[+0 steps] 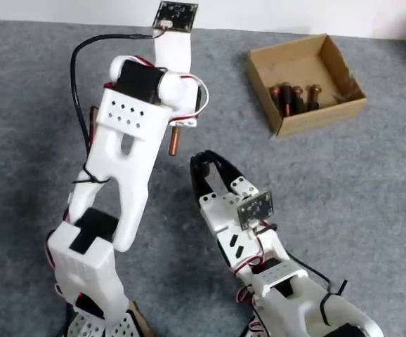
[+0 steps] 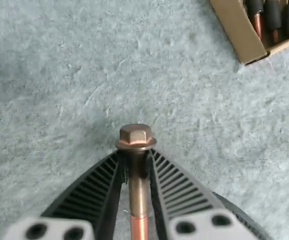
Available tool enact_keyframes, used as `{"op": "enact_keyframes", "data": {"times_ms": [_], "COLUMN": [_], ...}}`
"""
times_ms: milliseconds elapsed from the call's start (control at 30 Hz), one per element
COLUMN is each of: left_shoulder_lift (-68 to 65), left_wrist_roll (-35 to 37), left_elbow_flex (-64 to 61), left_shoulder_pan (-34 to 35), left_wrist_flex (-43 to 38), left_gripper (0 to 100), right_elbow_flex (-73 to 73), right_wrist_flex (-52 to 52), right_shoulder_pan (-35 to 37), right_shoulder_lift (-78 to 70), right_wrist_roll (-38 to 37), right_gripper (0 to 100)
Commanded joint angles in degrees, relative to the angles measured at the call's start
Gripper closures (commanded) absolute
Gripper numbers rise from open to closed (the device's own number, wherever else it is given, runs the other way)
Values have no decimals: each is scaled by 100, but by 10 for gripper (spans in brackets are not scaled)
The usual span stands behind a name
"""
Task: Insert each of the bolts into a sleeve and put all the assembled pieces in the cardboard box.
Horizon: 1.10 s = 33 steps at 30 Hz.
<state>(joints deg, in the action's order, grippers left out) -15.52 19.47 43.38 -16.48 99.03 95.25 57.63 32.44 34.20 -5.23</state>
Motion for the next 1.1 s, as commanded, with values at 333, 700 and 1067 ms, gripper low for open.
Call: {"op": "enact_keyframes", "data": {"times_ms": [333,700,1067], "left_shoulder_lift": [1938,4620,6158], "left_wrist_roll": [158,580,607], "left_elbow_flex": [-2774,-7020,-9877], "left_shoulder_pan": [31,-110,-505], "left_wrist_flex": [-2760,-6365,-9565], "left_gripper": [996,995,995], "right_elbow_flex": [488,497,497], "right_wrist_flex": [224,101,-356], "right_shoulder_pan": [-110,-110,-110], "right_shoulder_lift": [92,92,92], "right_wrist_roll": [-105,-114,-88], "right_gripper": [993,993,993]}}
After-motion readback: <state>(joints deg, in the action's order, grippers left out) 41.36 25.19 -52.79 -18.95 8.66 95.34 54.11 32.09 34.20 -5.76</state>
